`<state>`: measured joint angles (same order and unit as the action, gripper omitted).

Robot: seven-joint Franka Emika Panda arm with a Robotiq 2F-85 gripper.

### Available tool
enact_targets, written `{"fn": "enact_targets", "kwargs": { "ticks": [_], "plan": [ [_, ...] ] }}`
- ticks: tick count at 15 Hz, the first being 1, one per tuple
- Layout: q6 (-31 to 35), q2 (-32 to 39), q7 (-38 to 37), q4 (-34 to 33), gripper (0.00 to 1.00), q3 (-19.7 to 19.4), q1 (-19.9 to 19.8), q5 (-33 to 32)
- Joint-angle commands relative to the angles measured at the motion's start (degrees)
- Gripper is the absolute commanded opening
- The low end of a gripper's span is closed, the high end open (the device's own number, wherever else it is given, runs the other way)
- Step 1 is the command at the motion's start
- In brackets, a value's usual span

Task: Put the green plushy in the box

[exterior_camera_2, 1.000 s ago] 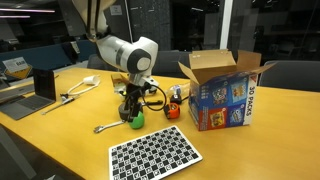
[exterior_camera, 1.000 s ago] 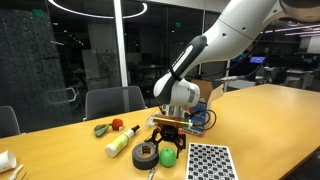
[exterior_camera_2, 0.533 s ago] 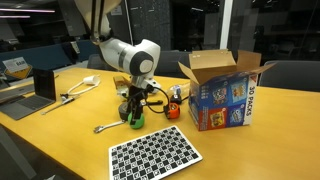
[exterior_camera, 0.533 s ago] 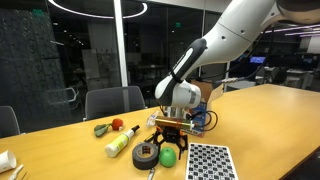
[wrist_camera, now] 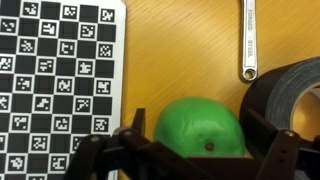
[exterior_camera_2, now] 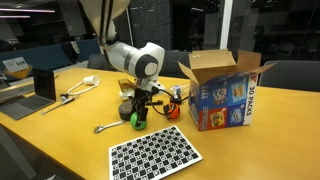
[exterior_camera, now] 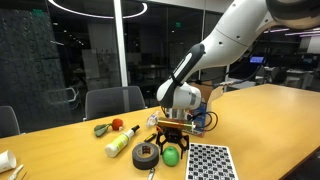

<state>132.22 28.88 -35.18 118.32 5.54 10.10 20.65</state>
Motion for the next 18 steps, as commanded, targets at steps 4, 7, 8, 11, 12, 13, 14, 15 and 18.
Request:
{"fn": "enact_targets", "kwargs": {
  "ticks": [4,7,8,11,12,13,14,15,18],
  "plan": [
    [0.18,2.99,1.68,-3.05,0.72,-1.23,0.42,-1.5],
    [0.08,2.73,2.0,-3.12,0.6,-1.5,0.35,-1.8],
    [-0.39,2.16,1.85,-3.03,0.6,-1.76,0.35,-2.27],
    [-2.19,-2.08,0.18,-2.06,0.6,-4.29,0.53,-6.26],
    [-2.75,-3.69,-0.34,-1.74,0.6,-5.25,0.52,-7.98],
    [-3.22,-5.7,-0.97,-1.31,0.6,-6.31,0.52,-9.78],
    [-3.67,-8.06,-1.56,-0.85,0.6,-7.23,0.34,-11.35],
    [-4.41,-10.01,-2.26,-0.83,0.6,-8.01,0.22,-12.97],
    [-8.67,-15.96,-4.29,-2.63,0.6,-8.82,-0.26,-16.99]
  ]
}}
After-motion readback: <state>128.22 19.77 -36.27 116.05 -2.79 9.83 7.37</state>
